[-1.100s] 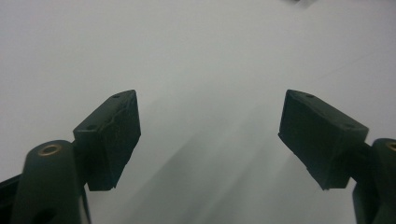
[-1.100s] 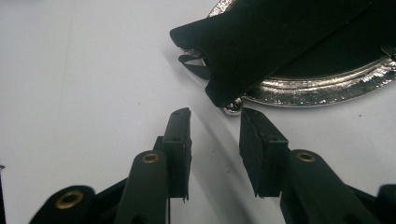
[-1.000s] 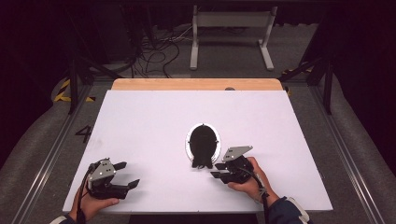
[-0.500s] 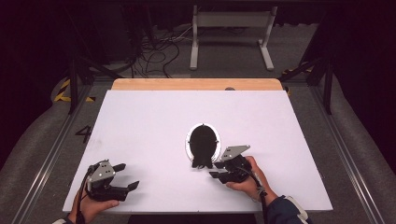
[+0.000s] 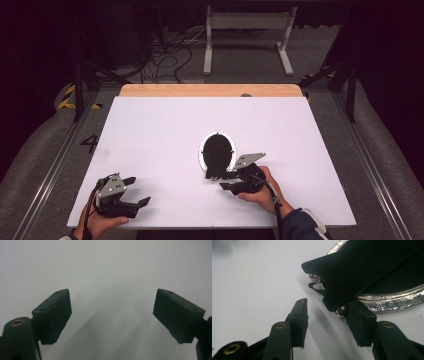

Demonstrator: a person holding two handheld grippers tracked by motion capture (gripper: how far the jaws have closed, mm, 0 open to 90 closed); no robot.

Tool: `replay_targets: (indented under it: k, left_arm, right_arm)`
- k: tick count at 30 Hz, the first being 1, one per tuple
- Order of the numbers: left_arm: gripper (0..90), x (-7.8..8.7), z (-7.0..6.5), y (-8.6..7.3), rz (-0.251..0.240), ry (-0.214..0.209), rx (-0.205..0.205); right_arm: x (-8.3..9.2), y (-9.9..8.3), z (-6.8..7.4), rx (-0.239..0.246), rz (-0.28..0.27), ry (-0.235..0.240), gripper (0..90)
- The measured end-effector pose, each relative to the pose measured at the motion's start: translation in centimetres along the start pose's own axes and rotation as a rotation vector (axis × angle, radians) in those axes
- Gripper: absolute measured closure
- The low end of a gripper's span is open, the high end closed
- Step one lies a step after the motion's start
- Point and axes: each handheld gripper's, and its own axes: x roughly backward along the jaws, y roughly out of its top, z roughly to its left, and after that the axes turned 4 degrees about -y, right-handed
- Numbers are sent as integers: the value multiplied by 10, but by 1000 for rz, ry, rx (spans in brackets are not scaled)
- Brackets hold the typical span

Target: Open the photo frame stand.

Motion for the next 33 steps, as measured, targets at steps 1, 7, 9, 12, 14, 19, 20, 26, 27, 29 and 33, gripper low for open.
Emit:
replay_targets:
  k: [1,7,9,12,14,19,20,26,27,29,33]
  left_arm:
    - [155,-1,0,0,9,17,-14]
    - [154,-3,-1,0,31,27,-29]
    - [154,-4,-2,0,34,29,-29]
    - [153,-5,-2,0,37,35,-20]
    - [153,-7,-2,1,35,31,-10]
    - [153,-17,-5,10,49,22,-37]
    - [153,-20,-6,12,52,21,-41]
    - [154,-25,-7,15,57,3,-35]
    - [154,-25,-7,15,55,-1,-29]
    - [155,-25,-6,16,51,2,-33]
    - [154,-30,-7,20,56,-17,-44]
  right_arm:
    - [0,0,-2,-24,-10,17,495]
    - [-3,-2,-8,-119,-46,95,407]
    - [-2,-3,-12,-166,-68,123,396]
    - [-3,-4,-17,-232,-96,160,387]
    - [-4,-5,-22,-287,-123,205,385]
    - [-8,-10,-36,-456,-155,306,432]
    - [-8,-10,-36,-468,-156,308,437]
    - [-14,-8,-34,-581,-172,335,485]
    - [-16,-8,-33,-585,-174,328,487]
    - [-17,-7,-32,-599,-178,326,502]
    - [-18,-6,-34,-644,-209,328,528]
